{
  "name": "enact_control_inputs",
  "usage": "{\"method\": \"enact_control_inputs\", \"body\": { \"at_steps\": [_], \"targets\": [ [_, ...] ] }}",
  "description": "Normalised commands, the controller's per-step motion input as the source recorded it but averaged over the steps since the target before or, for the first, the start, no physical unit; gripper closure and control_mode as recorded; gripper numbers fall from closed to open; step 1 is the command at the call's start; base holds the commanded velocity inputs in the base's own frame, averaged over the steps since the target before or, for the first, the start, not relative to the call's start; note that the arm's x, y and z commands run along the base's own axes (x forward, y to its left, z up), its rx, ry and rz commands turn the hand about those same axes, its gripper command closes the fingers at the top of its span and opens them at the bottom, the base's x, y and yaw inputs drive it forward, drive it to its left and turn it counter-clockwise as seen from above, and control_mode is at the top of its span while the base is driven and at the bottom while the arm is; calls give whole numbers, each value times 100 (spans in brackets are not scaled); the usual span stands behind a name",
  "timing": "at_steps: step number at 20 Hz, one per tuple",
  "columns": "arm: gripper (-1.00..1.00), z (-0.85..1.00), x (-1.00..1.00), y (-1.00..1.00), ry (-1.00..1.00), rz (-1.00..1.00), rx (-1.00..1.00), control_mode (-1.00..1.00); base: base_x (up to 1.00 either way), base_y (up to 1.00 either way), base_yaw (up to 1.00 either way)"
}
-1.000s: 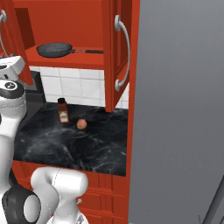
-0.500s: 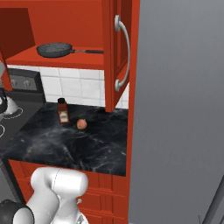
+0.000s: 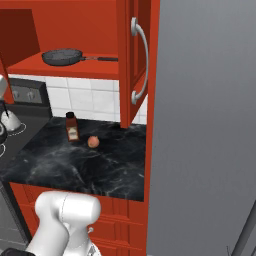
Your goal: Pick the pan from the cabinet and place it on the stove. Then turn on the stove burner for the pan.
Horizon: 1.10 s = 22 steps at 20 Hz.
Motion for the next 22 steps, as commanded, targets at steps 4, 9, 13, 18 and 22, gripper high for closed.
{"method": "enact_control_inputs", "body": {
  "at_steps": [4,9,13,18,22],
  "targets": [
    [-100,7,-31,-53,0,0,12,-100,0,0,0],
    [-100,19,-36,-64,0,0,14,-100,0,0,0],
    [-100,16,-30,-72,0,3,15,-100,0,0,0],
    [-100,-3,-13,-47,1,1,7,-100,0,0,0],
    [-100,-14,11,-19,7,0,4,-100,0,0,0]
  ]
}}
